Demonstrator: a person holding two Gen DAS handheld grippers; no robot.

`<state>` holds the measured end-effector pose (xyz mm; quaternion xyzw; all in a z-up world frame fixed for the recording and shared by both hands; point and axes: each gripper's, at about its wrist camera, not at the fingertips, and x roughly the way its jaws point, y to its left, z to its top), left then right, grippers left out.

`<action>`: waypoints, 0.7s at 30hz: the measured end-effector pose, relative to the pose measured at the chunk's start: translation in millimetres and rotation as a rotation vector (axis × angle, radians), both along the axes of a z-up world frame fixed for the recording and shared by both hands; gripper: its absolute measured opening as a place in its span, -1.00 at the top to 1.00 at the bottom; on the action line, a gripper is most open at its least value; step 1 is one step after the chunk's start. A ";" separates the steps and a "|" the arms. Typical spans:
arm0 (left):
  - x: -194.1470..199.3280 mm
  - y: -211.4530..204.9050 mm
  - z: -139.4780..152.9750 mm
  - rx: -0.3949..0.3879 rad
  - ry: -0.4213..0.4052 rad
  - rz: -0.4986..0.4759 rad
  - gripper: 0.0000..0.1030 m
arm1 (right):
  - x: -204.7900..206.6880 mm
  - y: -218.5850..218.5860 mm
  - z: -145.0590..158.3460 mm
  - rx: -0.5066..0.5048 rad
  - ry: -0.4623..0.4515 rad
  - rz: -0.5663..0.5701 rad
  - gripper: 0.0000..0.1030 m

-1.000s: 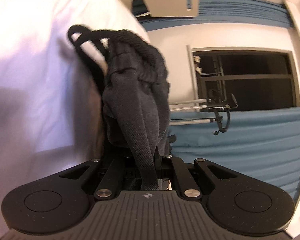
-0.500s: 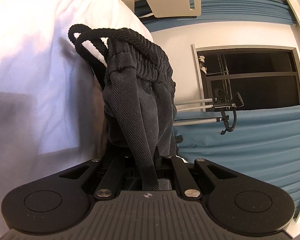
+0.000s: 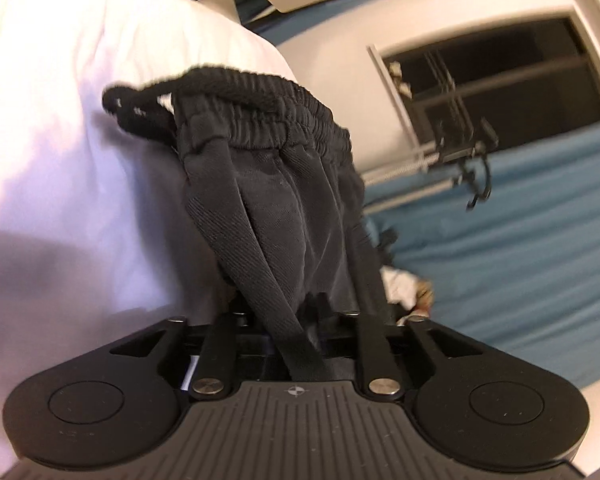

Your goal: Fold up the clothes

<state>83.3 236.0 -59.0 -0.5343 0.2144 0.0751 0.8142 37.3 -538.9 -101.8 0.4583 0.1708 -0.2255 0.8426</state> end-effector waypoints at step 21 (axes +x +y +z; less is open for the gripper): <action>48.0 22.3 -1.4 1.537 0.125 -0.598 -0.22 | -6.8 -0.1 3.0 0.029 -0.039 -0.030 0.74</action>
